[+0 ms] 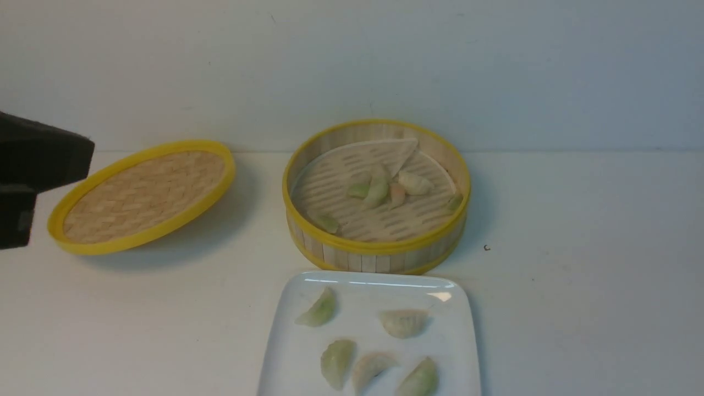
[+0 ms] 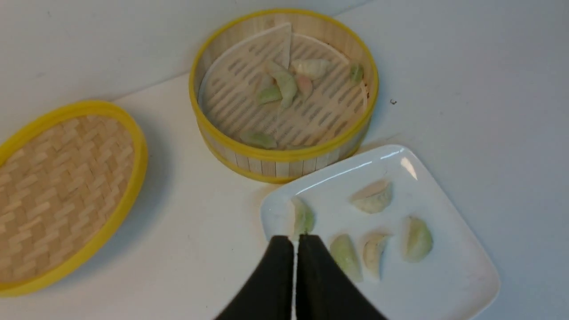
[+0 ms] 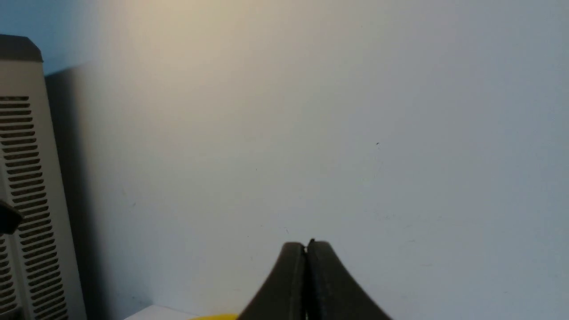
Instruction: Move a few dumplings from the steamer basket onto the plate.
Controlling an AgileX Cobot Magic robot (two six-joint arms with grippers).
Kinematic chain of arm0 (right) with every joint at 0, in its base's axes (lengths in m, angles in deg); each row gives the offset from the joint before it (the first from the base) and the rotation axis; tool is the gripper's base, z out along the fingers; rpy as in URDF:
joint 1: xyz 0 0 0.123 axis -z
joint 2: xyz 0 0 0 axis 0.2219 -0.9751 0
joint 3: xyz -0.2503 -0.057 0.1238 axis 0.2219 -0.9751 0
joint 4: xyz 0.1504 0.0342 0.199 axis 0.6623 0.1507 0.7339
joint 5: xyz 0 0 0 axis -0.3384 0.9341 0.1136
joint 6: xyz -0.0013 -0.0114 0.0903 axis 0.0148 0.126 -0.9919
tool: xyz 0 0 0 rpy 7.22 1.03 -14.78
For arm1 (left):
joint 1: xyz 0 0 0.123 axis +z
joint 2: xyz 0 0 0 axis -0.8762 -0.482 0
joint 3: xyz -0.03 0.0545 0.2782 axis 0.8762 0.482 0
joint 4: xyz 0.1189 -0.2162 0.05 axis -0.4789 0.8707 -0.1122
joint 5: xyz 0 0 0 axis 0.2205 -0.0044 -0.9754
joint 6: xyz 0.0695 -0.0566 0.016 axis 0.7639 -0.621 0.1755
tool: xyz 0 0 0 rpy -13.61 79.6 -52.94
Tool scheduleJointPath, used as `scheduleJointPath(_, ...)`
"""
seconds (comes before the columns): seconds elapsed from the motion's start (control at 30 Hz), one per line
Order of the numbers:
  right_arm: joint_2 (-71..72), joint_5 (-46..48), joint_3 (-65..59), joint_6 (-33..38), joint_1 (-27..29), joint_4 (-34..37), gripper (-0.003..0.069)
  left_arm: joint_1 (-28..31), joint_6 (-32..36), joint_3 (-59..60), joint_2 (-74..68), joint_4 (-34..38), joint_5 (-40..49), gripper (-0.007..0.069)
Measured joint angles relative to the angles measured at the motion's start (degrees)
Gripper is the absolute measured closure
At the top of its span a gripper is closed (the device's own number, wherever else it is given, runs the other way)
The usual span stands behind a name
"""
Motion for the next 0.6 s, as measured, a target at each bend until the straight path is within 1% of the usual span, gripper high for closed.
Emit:
scheduleJointPath(0.17,0.0,0.0,0.0,0.0,0.0,0.2,0.0673,0.0,-1.19,9.28,10.49,-0.34,-9.11,0.0631)
scheduleJointPath(0.3,0.0,0.0,0.0,0.0,0.0,0.2,0.0673,0.0,-2.27,18.5,21.14,-1.18,-19.94,0.0631)
scheduleJointPath(0.4,0.0,0.0,0.0,0.0,0.0,0.2,0.0673,0.0,-3.03,23.57,26.94,-1.3,-25.66,0.0631)
scheduleJointPath(0.47,0.0,0.0,0.0,0.0,0.0,0.2,0.0673,0.0,-3.87,25.89,30.34,-1.25,-27.32,0.0631)
scheduleJointPath(0.6,0.0,0.0,0.0,-0.13,0.0,0.2,0.0673,0.0,-4.85,27.38,34.05,-1.17,-27.68,0.0631)
